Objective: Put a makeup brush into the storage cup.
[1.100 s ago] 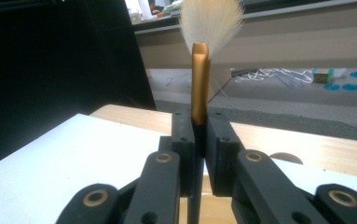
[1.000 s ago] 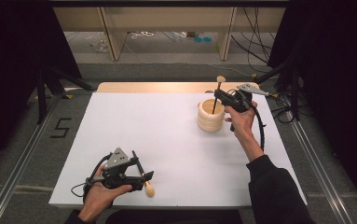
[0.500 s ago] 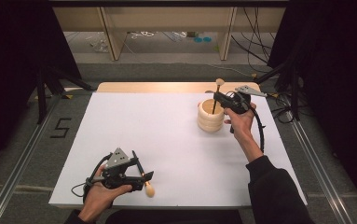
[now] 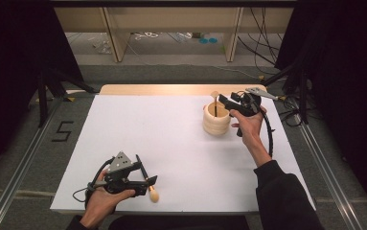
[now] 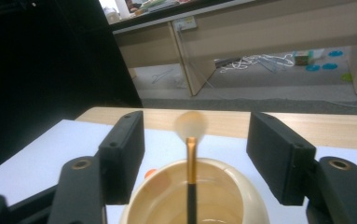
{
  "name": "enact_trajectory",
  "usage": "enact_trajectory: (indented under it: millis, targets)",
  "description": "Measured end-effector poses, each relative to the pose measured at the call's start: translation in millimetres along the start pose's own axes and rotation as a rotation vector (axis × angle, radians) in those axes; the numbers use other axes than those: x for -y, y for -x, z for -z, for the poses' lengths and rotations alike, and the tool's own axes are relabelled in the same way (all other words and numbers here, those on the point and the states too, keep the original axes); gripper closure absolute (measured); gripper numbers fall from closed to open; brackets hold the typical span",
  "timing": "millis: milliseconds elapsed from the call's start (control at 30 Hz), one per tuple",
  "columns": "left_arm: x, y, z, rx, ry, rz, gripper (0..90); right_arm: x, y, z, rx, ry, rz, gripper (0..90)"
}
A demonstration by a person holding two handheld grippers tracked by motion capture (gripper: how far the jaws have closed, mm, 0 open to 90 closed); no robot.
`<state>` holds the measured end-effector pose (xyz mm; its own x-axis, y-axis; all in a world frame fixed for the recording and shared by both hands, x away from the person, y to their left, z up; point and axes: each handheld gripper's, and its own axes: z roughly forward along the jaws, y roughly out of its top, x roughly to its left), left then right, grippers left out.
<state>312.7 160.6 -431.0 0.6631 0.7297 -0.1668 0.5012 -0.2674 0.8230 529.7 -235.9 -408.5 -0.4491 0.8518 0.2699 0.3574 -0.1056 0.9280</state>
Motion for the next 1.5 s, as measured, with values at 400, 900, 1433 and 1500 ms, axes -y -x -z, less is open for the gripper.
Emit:
enact_trajectory:
  millis: [400, 900, 1433, 1500]
  targets:
    - [0.1, -0.6, 0.1, 0.003, 0.004, 0.002, 23.0, -2.5, -22.8, 17.5, -0.026, -0.019, 0.087, 29.8]
    - [0.1, -3.1, 1.7, -0.017, -0.001, 0.011, 23.0, 11.9, -49.6, 38.3, -0.075, -0.058, 0.147, 25.4]
    - [0.9, -4.2, 0.9, -0.024, -0.006, 0.017, 22.9, 28.6, -66.1, 61.7, -0.127, -0.086, 0.174, 25.4]
    - [0.9, -4.3, 0.8, -0.025, -0.007, 0.017, 22.8, 31.0, -67.9, 63.6, -0.136, -0.08, 0.179, 25.4]
